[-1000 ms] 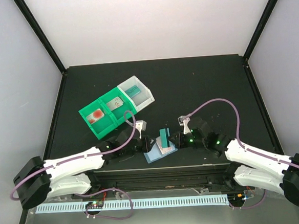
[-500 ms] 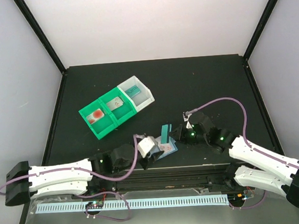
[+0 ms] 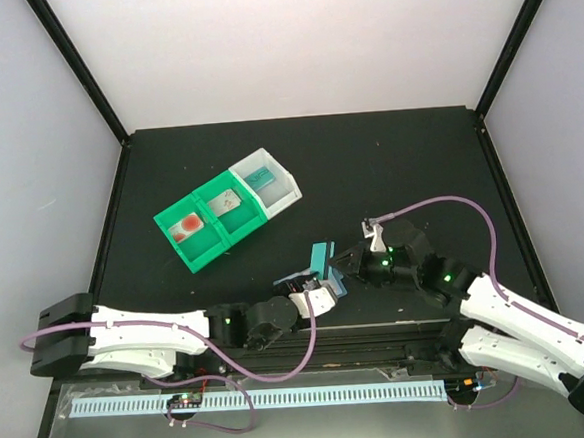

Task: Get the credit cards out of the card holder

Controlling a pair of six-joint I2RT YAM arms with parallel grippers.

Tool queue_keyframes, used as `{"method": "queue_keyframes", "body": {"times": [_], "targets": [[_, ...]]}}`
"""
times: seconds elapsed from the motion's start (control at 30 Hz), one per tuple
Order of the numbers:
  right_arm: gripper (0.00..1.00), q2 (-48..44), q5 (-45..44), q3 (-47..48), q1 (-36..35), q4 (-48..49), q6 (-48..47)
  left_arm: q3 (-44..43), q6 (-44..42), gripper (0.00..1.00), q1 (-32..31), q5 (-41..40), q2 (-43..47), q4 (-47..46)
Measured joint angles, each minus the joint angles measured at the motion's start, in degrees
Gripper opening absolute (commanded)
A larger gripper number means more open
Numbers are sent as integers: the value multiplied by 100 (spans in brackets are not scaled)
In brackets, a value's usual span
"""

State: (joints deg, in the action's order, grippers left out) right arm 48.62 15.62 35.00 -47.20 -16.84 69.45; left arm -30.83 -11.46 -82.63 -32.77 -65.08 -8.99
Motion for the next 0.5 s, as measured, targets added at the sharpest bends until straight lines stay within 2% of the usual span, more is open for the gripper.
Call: {"method": "queue_keyframes", "body": {"times": [0.23,0.43,0.5], "targets": [[1,-98,149,-229,0,251,162,-2,-407,27,-92,-671,-142,-361],[1,-98,142,-372,9,398,267,-2,-638,5,-229,-1071,-616,-730],[1,-98,129,-382,15,393,271,-2,-684,2,-264,-1163,-710,-811]]}}
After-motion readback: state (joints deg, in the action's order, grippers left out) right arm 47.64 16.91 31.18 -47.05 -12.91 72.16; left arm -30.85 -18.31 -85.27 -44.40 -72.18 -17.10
